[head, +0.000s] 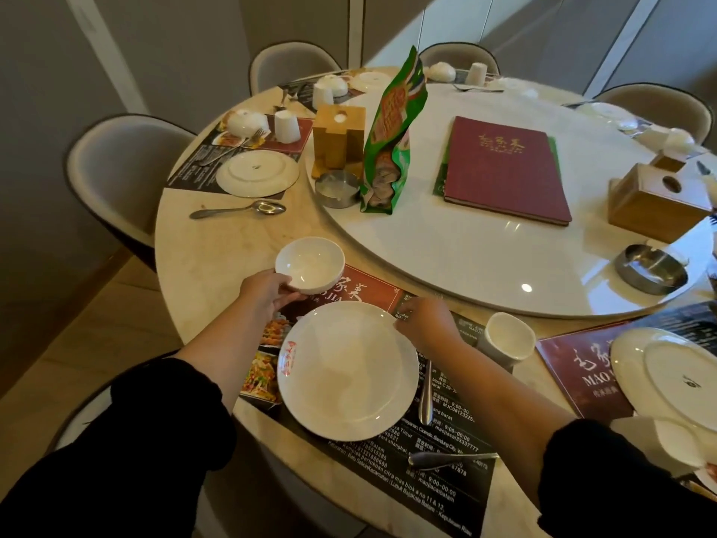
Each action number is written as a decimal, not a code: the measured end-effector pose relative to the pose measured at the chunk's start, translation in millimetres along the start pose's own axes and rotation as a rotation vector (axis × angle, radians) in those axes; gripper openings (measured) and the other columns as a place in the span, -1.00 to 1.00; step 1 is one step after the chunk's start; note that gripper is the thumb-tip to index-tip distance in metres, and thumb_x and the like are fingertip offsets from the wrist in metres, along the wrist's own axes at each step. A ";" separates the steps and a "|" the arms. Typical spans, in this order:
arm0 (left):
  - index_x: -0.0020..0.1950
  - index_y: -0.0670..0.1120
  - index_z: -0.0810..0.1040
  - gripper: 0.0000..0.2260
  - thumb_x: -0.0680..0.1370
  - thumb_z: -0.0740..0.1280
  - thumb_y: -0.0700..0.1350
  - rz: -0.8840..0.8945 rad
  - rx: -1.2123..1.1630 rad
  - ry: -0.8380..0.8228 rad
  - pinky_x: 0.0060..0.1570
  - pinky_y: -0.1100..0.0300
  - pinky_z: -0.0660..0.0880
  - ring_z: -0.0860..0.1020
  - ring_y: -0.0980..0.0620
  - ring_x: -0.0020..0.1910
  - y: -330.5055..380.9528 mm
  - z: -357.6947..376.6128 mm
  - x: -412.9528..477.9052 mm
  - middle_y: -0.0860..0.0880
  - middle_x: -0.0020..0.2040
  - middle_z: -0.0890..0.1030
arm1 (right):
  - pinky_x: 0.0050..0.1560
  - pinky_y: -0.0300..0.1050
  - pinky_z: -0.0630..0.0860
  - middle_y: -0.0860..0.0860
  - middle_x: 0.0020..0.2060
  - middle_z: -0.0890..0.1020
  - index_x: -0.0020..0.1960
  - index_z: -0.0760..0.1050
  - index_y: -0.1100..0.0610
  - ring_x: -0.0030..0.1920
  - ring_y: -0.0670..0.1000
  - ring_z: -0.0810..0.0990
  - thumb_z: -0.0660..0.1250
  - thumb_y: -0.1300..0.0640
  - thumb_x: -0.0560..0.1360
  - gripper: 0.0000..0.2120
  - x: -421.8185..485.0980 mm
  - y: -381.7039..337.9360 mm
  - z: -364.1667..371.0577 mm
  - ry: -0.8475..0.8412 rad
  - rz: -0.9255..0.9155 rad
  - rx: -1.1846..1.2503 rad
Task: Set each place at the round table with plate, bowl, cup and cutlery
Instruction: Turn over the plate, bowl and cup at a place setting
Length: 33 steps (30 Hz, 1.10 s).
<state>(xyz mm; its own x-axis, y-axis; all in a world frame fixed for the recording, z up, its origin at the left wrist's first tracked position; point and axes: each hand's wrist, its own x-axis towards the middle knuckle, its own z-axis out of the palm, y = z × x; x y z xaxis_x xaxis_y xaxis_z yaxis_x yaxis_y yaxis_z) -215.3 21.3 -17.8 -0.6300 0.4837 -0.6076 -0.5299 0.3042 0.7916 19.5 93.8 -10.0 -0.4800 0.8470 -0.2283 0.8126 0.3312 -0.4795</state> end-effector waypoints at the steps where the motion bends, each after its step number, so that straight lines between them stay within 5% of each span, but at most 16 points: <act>1: 0.38 -0.24 0.37 -0.60 0.54 0.23 -0.37 0.004 0.001 -0.001 -0.38 0.19 0.62 0.61 -0.15 -0.22 0.1 1.5 1.6 -0.27 0.23 0.49 | -0.13 -0.22 0.46 0.06 0.06 0.64 0.17 0.58 0.14 -0.06 0.02 0.60 0.31 0.21 0.48 -0.73 1.3 3.0 1.9 -0.003 0.008 0.023; 5: 0.39 -0.22 0.37 -0.59 0.54 0.23 -0.37 0.020 0.036 -0.002 -0.43 0.23 0.61 0.60 -0.12 -0.27 0.8 3.4 3.3 -0.25 0.19 0.50 | -0.15 -0.23 0.45 0.06 0.08 0.63 0.14 0.58 0.11 -0.19 -0.05 0.54 0.35 0.20 0.48 -0.76 3.1 12.9 7.5 -0.033 0.047 0.056; 9: 0.41 -0.20 0.36 -0.58 0.55 0.22 -0.36 0.007 0.068 -0.007 -0.51 0.26 0.57 0.61 -0.17 -0.18 -0.2 3.8 4.7 -0.27 0.24 0.49 | -0.05 -0.24 0.44 0.05 0.17 0.59 0.09 0.61 0.12 0.03 0.01 0.59 0.37 0.20 0.48 -0.81 3.5 16.5 9.3 -0.028 0.083 0.100; 13: 0.41 -0.21 0.35 -0.59 0.56 0.21 -0.37 -0.012 0.066 -0.021 -0.13 0.08 0.61 0.59 -0.22 -0.01 0.0 4.2 6.0 -0.27 0.29 0.46 | -0.03 -0.23 0.45 0.05 0.16 0.61 0.05 0.63 0.11 0.09 0.02 0.57 0.36 0.22 0.47 -0.83 4.0 19.7 10.1 -0.012 0.069 0.099; 16: 0.42 -0.20 0.35 -0.60 0.57 0.22 -0.33 0.012 0.160 -0.023 -0.03 0.06 0.55 0.58 -0.23 0.10 -0.5 2.4 7.4 -0.26 0.25 0.49 | -0.05 -0.24 0.46 0.05 0.16 0.60 0.06 0.63 0.11 0.08 0.01 0.57 0.36 0.22 0.47 -0.82 3.5 21.0 10.4 -0.002 0.060 0.093; 20: 0.43 -0.20 0.33 -0.53 0.56 0.31 -0.07 0.137 0.605 0.054 -0.03 0.00 0.57 0.60 -0.20 0.02 6.6 1.9 2.0 -0.26 0.23 0.53 | 0.02 -0.18 0.49 0.04 0.12 0.61 0.12 0.59 0.10 0.08 0.01 0.58 0.38 0.09 0.48 -0.76 -7.6 18.7 6.8 0.037 0.041 0.094; 22: 0.44 -0.20 0.29 -0.44 0.55 0.29 0.07 0.304 0.919 0.221 0.09 -0.03 0.48 0.49 -0.22 0.22 10.3 4.8 -8.7 -0.23 0.32 0.45 | -0.06 -0.21 0.50 0.01 0.01 0.64 0.10 0.57 0.09 -0.04 -0.03 0.59 0.38 0.04 0.48 -0.77 -21.8 20.4 1.7 0.095 0.031 0.153; 24: 0.42 -0.16 0.31 -0.47 0.54 0.28 0.09 0.556 0.993 0.294 0.13 -0.03 0.42 0.35 -0.20 0.32 9.0 13.4 -27.8 -0.18 0.32 0.44 | -0.10 -0.25 0.48 -0.05 -0.09 0.63 0.05 0.58 0.07 -0.12 -0.09 0.58 0.38 0.04 0.48 -0.82 -42.7 26.6 -4.2 0.152 0.045 0.237; 28: 0.25 -0.08 0.49 -0.65 0.52 0.33 0.04 0.843 0.959 -0.048 0.07 0.08 0.37 0.38 -0.10 0.25 -23.0 46.1 -78.3 -0.07 0.18 0.53 | -0.16 -0.39 0.43 -0.14 -0.20 0.59 -0.03 0.57 0.03 -0.16 -0.20 0.55 0.38 0.08 0.47 -0.92 -89.6 54.7 -10.8 0.256 0.094 0.358; 33: 0.04 0.03 0.60 -0.73 0.47 0.34 0.16 0.881 1.410 -0.309 0.23 0.01 0.29 0.31 -0.05 0.35 -87.7 93.7 -122.9 0.01 0.27 0.49 | -0.18 -0.22 0.55 -0.10 -0.25 0.61 -0.13 0.57 0.01 -0.18 -0.11 0.60 0.41 0.09 0.45 -0.98 -131.9 91.5 -17.0 0.308 0.218 0.425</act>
<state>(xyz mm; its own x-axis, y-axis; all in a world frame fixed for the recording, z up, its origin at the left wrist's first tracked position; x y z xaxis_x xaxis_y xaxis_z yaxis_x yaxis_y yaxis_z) -38.2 12.1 -6.5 -0.2189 0.9722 -0.0825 0.8868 0.2335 0.3988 162.8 19.4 -9.3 -0.1456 0.9803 -0.1335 0.6469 -0.0077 -0.7625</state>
